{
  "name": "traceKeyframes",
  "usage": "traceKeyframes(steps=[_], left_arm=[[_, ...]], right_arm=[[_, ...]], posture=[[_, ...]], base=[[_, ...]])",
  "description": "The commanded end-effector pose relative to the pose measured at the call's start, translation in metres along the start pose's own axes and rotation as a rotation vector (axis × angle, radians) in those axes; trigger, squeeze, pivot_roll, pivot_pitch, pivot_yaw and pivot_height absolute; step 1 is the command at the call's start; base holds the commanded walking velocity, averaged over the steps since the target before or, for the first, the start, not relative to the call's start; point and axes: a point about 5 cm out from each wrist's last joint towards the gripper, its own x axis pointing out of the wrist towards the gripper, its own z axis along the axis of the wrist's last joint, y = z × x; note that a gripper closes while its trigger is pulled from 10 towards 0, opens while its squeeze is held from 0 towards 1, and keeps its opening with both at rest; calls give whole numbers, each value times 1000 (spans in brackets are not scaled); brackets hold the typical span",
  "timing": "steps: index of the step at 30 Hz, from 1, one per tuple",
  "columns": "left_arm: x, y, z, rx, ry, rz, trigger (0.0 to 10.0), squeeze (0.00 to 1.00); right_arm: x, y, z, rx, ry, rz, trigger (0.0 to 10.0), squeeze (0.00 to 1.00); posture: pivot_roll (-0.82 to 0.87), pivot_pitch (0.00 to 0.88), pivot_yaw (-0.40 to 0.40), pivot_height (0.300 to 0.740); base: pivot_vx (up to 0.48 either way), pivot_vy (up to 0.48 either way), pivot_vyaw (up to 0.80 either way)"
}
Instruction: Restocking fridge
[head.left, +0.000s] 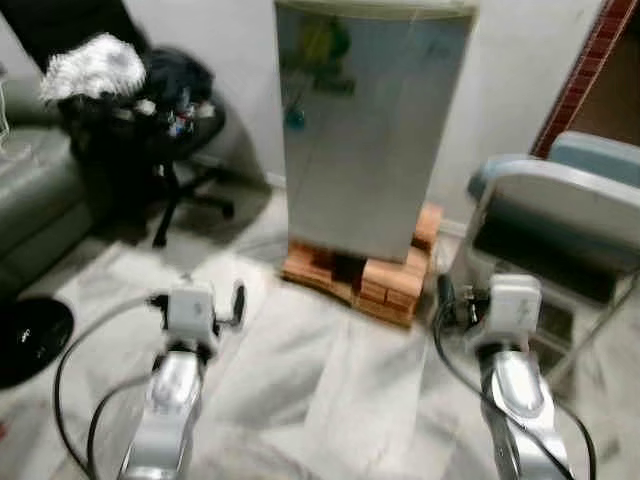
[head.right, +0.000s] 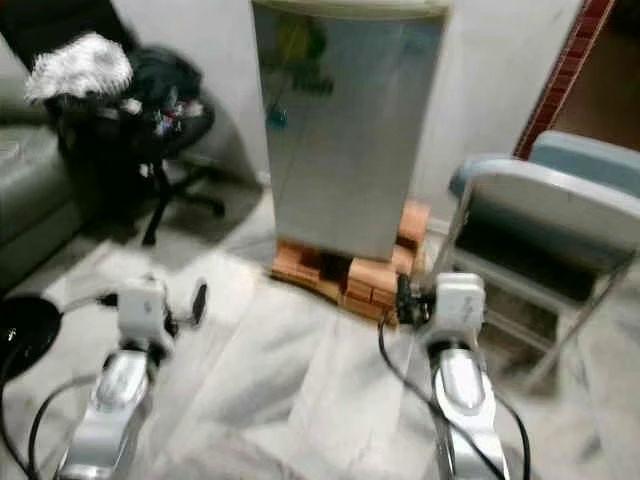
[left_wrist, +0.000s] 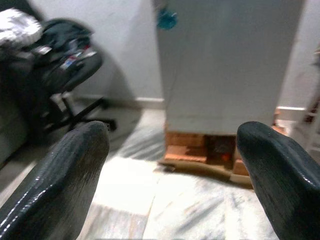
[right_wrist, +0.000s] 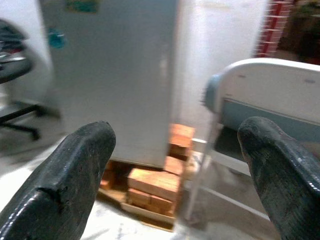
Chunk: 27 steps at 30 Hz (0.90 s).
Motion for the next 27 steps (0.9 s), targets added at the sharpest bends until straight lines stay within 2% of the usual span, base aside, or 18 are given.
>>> traceKeyframes(steps=[1, 16, 22, 27], left_arm=[[3, 8, 4, 18, -14, 3, 10000, 0], [6, 14, 10, 20, -38, -12, 10000, 0], [2, 12, 4, 22, -13, -55, 10000, 0], [3, 10, 3, 20, -9, -59, 10000, 0]], right_arm=[[0, 2, 3, 4, -16, 0, 10000, 0], [7, 4, 4, 4, -28, -5, 10000, 0], [2, -5, 3, -2, -30, -45, 10000, 0], [-2, -4, 0, -1, -21, -45, 10000, 0]], posture=[[-48, 0, 20, 740], [-38, 0, 32, 740], [-57, 0, 55, 740], [-61, 0, 52, 740]], base=[[0, 480, -800], [0, 473, -800], [0, 464, -800], [0, 464, -800]])
